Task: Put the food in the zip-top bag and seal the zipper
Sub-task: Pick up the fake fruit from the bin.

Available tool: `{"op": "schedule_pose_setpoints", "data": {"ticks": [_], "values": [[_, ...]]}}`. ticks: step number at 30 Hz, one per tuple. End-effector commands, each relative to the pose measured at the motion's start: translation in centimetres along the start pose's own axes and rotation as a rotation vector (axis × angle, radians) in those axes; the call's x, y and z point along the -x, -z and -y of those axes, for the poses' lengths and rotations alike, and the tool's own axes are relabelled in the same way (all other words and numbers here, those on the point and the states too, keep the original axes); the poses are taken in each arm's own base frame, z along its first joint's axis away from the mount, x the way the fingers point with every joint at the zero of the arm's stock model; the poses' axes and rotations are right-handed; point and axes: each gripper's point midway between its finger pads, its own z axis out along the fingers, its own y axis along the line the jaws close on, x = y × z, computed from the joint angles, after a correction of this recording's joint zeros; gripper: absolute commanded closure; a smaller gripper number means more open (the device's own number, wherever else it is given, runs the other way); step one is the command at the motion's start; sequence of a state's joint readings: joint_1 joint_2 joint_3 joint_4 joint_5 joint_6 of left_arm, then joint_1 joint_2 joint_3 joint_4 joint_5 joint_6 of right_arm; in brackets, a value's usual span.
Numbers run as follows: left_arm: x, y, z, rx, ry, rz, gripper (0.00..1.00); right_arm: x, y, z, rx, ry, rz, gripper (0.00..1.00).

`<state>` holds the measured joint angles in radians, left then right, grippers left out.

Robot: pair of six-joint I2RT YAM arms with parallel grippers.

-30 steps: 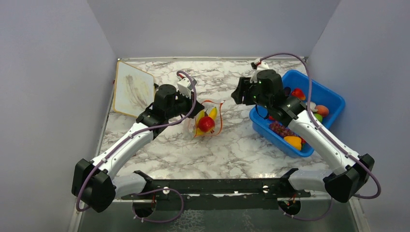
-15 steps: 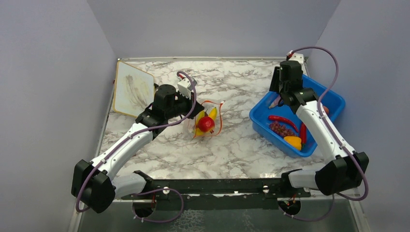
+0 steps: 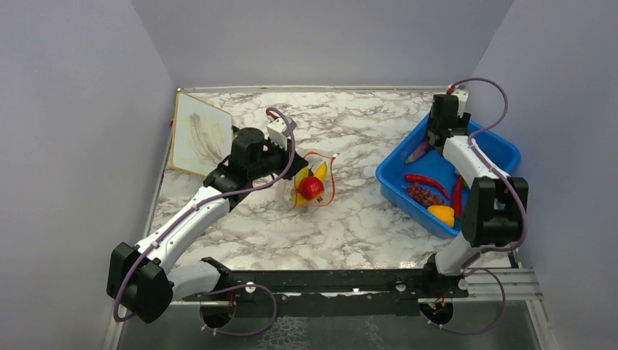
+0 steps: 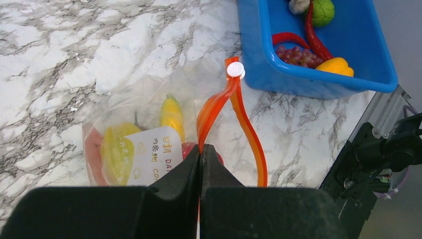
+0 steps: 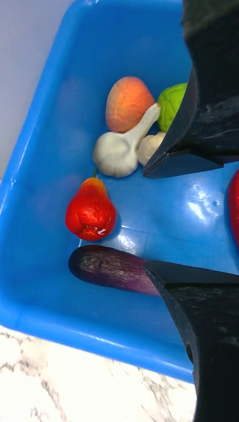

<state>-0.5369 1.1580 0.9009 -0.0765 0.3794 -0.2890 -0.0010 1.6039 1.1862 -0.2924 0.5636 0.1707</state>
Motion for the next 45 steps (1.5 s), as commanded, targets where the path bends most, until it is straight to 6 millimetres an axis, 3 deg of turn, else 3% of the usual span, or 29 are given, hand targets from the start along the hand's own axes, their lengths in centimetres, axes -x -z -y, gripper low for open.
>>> {"op": "schedule_pose_setpoints", "data": {"ticks": [1,7,15,33,45], "values": [[0.9,0.5,1.2,-0.05,-0.012,0.04,1.0,0.8,-3.6,0.6,-0.054,-0.04,0.049,0.38],[1.1,0.7,1.1,-0.046,-0.022,0.046,1.0,-1.3,-7.2,0.7,-0.085,-0.017,-0.006,0.41],[1.0,0.5,1.1,-0.05,-0.02,0.039,1.0,-2.1,-9.3,0.3,-0.06,-0.025,-0.011,0.46],[1.0,0.6,1.0,-0.041,-0.025,0.039,1.0,-3.4,-11.9,0.0,-0.07,-0.009,-0.04,0.49],[1.0,0.7,1.3,-0.052,-0.022,0.042,1.0,-3.6,-11.2,0.0,-0.057,-0.012,-0.063,0.73]]}}
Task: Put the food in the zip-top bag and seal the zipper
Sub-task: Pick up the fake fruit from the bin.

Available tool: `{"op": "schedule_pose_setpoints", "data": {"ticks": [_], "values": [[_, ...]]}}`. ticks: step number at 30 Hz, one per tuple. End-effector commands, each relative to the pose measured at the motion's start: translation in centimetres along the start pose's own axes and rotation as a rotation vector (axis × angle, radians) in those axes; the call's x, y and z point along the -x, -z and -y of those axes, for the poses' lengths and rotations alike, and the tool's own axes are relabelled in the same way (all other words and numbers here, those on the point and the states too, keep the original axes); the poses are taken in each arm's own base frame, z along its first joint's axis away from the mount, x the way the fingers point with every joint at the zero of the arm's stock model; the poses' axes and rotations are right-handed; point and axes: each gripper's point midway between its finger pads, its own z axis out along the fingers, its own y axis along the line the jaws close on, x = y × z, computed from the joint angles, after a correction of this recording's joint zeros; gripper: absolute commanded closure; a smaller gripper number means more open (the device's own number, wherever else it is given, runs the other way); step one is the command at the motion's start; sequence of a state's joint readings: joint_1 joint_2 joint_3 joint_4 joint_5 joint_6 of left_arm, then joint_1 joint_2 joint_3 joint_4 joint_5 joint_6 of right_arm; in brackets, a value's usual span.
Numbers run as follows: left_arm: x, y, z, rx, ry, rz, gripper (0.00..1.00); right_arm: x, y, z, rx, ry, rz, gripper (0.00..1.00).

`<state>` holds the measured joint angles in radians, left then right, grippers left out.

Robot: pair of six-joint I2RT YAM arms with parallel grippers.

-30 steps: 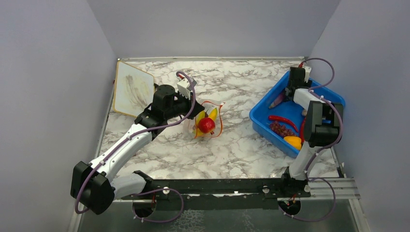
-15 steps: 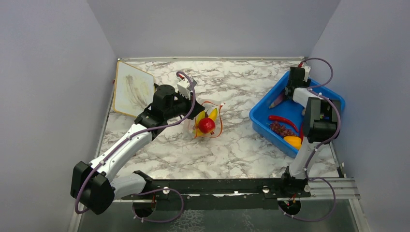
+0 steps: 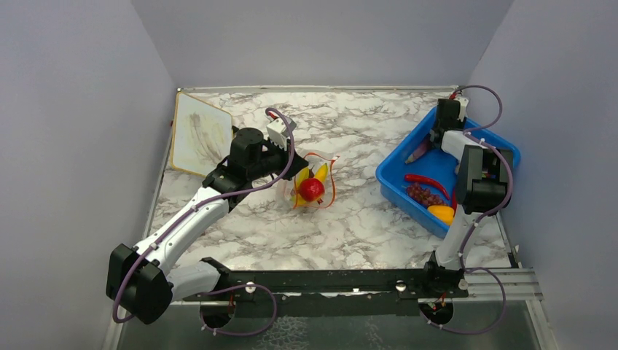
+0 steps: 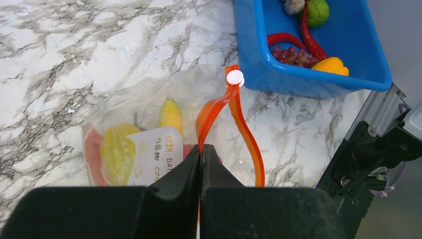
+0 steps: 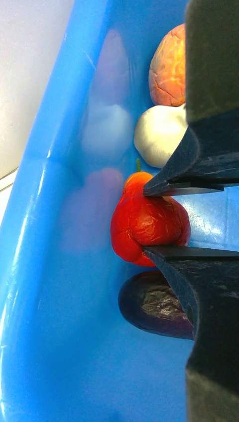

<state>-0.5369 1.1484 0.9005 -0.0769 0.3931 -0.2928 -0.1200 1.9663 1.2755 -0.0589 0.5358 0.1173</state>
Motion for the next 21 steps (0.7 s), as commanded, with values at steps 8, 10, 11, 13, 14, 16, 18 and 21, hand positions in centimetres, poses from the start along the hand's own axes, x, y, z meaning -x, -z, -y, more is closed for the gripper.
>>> {"op": "schedule_pose_setpoints", "data": {"ticks": [8,10,11,13,14,16,18,21], "values": [[0.9,0.6,0.9,-0.034,-0.024,0.043,1.0,-0.3,1.2,0.4,0.027,-0.029,-0.029,0.8],[1.0,0.7,0.9,-0.034,-0.025,0.045,1.0,-0.3,1.6,0.6,0.027,-0.033,-0.035,0.81],[1.0,0.7,0.9,-0.034,-0.025,0.044,1.0,-0.3,1.9,0.6,0.028,-0.034,-0.04,0.81],[1.0,0.7,0.9,-0.035,-0.026,0.046,1.0,-0.4,2.5,0.3,0.058,-0.038,-0.055,0.81],[1.0,0.7,0.9,-0.032,-0.025,0.046,1.0,-0.4,2.8,0.3,0.067,-0.041,-0.059,0.81],[1.0,0.7,0.9,-0.032,-0.026,0.044,1.0,-0.4,3.4,0.2,0.081,-0.041,-0.066,0.82],[1.0,0.7,0.9,-0.03,-0.028,0.047,1.0,-0.3,4.1,0.1,0.092,-0.036,-0.071,0.83],[1.0,0.7,0.7,-0.022,-0.029,0.046,1.0,-0.3,5.4,0.2,0.1,-0.027,-0.09,0.83]]}}
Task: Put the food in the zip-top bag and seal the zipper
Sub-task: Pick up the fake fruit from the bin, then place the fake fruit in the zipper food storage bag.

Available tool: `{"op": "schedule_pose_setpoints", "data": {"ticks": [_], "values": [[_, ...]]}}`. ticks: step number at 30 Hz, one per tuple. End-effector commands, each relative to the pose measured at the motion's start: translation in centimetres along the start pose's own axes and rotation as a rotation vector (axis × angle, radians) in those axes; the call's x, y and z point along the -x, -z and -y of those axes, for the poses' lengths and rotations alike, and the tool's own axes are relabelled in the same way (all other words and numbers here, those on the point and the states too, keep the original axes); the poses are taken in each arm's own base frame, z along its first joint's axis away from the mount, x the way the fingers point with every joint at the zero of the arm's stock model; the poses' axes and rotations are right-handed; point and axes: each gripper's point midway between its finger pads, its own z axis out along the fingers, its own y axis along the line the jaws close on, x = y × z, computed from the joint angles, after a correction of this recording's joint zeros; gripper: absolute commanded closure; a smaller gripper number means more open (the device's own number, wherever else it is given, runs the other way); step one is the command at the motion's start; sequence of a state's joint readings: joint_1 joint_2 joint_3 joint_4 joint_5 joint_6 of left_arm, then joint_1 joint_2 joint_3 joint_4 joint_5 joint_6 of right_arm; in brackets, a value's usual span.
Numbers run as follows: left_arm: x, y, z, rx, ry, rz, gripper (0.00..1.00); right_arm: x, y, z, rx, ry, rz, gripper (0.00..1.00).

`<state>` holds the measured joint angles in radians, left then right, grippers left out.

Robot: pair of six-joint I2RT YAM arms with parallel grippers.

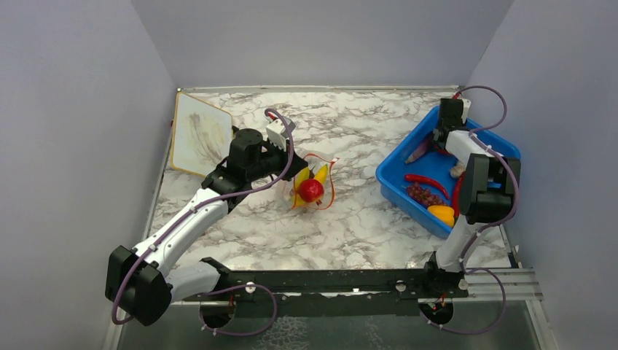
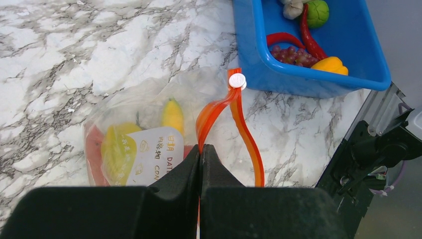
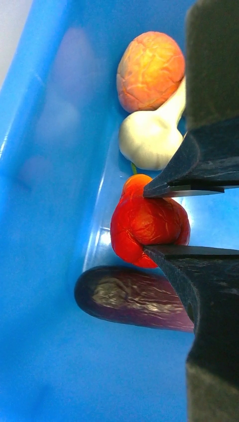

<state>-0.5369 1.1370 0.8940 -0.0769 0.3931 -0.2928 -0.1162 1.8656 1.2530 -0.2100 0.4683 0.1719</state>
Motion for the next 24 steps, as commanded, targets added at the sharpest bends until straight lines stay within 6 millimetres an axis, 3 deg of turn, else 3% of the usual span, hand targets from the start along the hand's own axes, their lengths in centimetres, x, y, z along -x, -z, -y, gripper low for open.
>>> {"op": "schedule_pose_setpoints", "data": {"ticks": [1,5,16,24], "values": [[1.0,0.5,0.6,-0.019,-0.028,0.043,1.0,0.2,2.8,-0.2,0.041,-0.009,-0.024,0.83],[0.9,0.5,0.5,-0.017,-0.028,0.042,1.0,0.7,5.3,-0.1,0.075,-0.008,-0.024,0.84],[1.0,0.5,0.6,-0.018,-0.024,0.045,1.0,4.9,14.6,-1.2,0.247,-0.033,0.12,0.84],[1.0,0.6,0.2,0.004,-0.032,0.049,1.0,6.5,21.9,-4.8,0.553,-0.045,0.209,0.84]]}}
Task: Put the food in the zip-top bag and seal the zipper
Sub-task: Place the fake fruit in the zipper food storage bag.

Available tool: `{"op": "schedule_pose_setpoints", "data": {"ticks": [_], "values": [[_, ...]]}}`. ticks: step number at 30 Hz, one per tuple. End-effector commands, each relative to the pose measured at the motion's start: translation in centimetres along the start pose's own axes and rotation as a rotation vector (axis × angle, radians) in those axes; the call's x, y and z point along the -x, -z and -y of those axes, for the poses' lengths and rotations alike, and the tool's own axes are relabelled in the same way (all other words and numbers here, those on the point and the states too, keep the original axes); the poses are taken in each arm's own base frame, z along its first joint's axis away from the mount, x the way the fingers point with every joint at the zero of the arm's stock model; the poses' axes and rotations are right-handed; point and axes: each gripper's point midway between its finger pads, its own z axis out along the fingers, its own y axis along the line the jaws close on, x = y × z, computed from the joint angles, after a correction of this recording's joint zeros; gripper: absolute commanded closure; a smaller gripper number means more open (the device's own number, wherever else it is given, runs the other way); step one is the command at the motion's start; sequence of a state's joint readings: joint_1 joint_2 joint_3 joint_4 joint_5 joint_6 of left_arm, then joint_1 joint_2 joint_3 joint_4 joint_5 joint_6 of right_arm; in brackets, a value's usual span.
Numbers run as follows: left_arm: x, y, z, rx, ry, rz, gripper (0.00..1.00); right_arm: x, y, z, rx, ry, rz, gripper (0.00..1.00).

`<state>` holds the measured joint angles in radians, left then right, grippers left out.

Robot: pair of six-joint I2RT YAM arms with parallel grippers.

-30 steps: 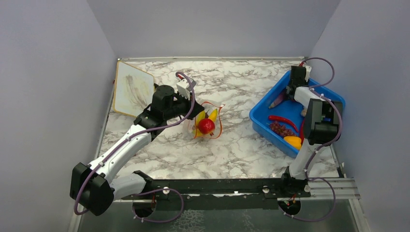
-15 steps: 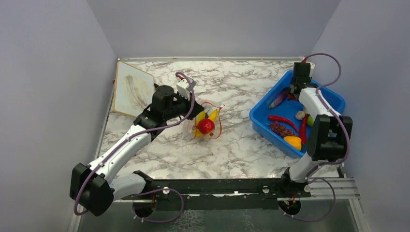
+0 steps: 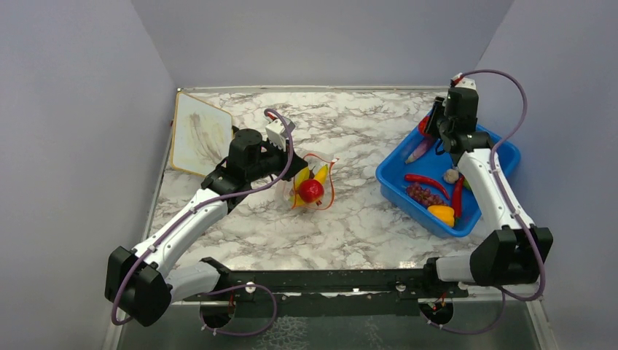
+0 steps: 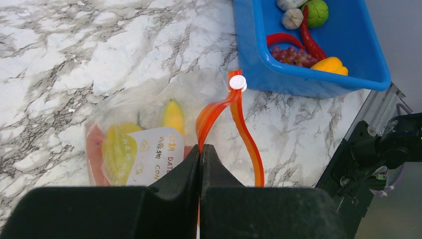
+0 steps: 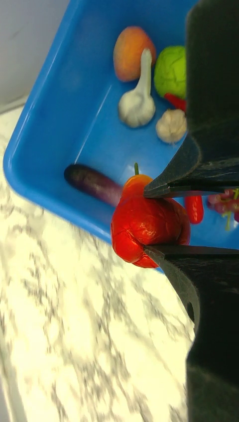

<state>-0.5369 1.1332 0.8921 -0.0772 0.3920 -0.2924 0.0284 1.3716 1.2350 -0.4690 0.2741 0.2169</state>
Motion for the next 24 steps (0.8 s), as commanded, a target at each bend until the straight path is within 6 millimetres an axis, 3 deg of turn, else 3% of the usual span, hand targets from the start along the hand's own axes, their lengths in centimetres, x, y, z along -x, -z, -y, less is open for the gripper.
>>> {"op": "schedule_pose_setpoints", "data": {"ticks": [1,7,11,20,24], "values": [[1.0,0.5,0.1,0.007,-0.031,0.047,1.0,1.0,4.0,-4.7,0.269,-0.016,0.042,0.84],[1.1,0.3,0.1,0.011,-0.009,0.049,1.0,2.1,10.0,-9.1,0.572,0.004,0.138,0.84],[2.2,0.2,0.8,-0.015,0.023,0.068,1.0,1.9,14.3,-12.0,0.783,0.031,0.174,0.84],[3.3,0.2,1.2,-0.011,0.075,0.059,1.0,-1.8,23.3,-18.6,1.291,0.088,0.181,0.84],[3.3,0.1,1.3,-0.007,0.109,0.056,1.0,-3.6,26.1,-20.1,1.428,0.112,0.185,0.84]]}}
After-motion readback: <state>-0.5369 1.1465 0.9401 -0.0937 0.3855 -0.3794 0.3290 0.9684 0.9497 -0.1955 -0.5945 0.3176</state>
